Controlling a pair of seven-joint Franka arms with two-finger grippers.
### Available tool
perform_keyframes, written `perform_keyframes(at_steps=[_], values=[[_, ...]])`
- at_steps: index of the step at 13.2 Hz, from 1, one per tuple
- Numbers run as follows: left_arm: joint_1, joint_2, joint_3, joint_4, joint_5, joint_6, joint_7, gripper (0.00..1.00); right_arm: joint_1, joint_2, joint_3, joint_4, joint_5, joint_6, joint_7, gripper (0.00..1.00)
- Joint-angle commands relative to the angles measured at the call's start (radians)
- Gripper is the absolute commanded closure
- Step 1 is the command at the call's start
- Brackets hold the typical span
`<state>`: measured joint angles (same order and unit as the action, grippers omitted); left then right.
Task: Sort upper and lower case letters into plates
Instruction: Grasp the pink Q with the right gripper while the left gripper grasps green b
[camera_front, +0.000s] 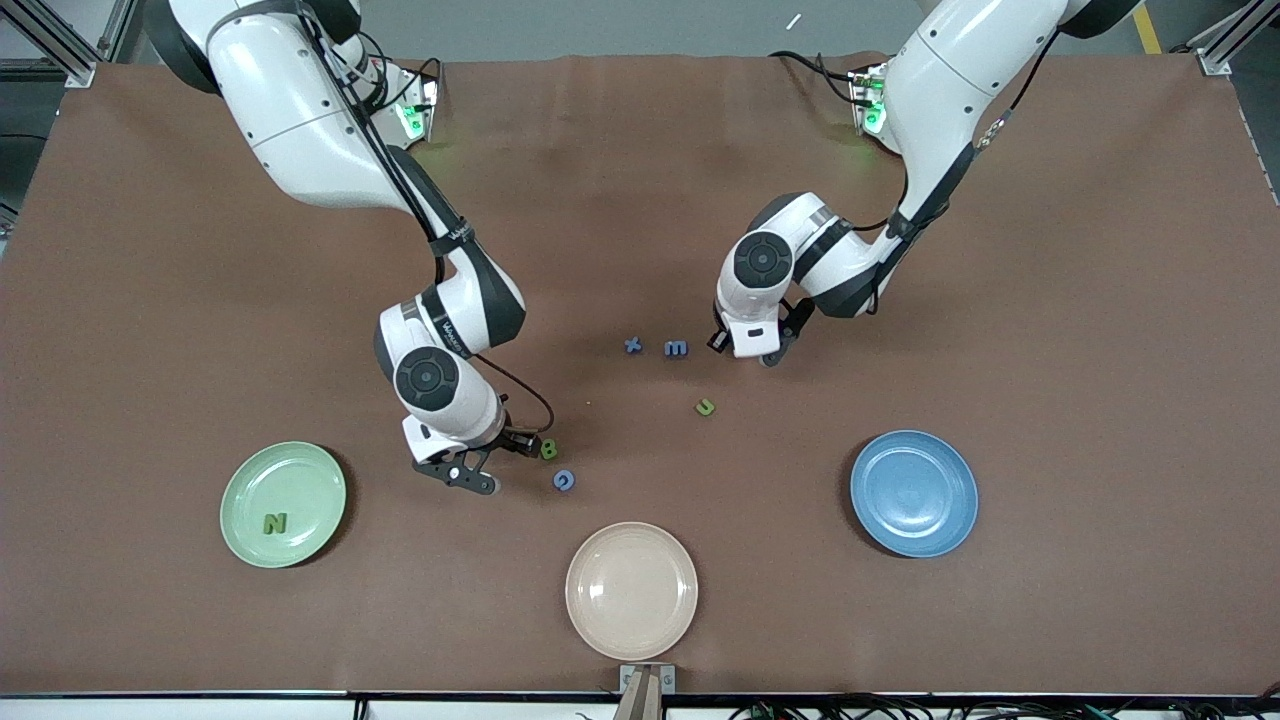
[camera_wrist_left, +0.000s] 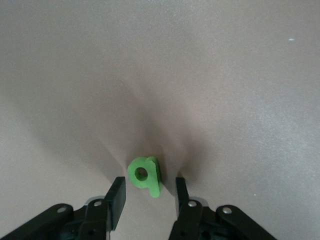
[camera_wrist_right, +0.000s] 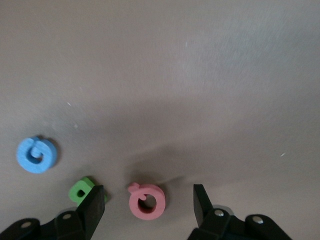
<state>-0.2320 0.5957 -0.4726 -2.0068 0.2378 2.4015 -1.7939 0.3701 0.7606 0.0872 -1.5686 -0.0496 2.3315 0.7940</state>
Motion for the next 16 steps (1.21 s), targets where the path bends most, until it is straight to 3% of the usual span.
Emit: perform_keyframes(at_steps=[1,4,6,7,9,12,16], values=[[0.028,0.004,-0.006,-0.015,-0.009,0.027,-0.012,0.57,0.009,-0.027,-0.001,-0.068,0.020,0.035,0.014,0.20],[0.030,0.019,-0.006,-0.013,-0.006,0.054,-0.012,0.62,0.015,-0.026,-0.001,-0.083,0.022,0.049,0.021,0.20],[0.030,0.024,-0.003,-0.007,0.000,0.065,-0.012,0.96,0.016,-0.024,-0.001,-0.091,0.022,0.061,0.036,0.29],[0.031,0.018,-0.001,0.002,0.001,0.065,-0.010,1.00,0.024,-0.024,-0.001,-0.091,0.022,0.062,0.037,0.41],[0.066,-0.011,-0.001,0.031,0.008,0.051,0.008,1.00,0.026,-0.024,-0.001,-0.091,0.020,0.060,0.037,0.65],[0.140,-0.034,0.002,0.138,0.011,-0.019,0.083,1.00,0.021,-0.024,-0.001,-0.090,0.020,0.062,0.037,0.84],[0.359,-0.028,0.002,0.178,0.076,-0.047,0.391,1.00,0.015,-0.032,-0.003,-0.079,0.020,0.049,0.031,0.96]])
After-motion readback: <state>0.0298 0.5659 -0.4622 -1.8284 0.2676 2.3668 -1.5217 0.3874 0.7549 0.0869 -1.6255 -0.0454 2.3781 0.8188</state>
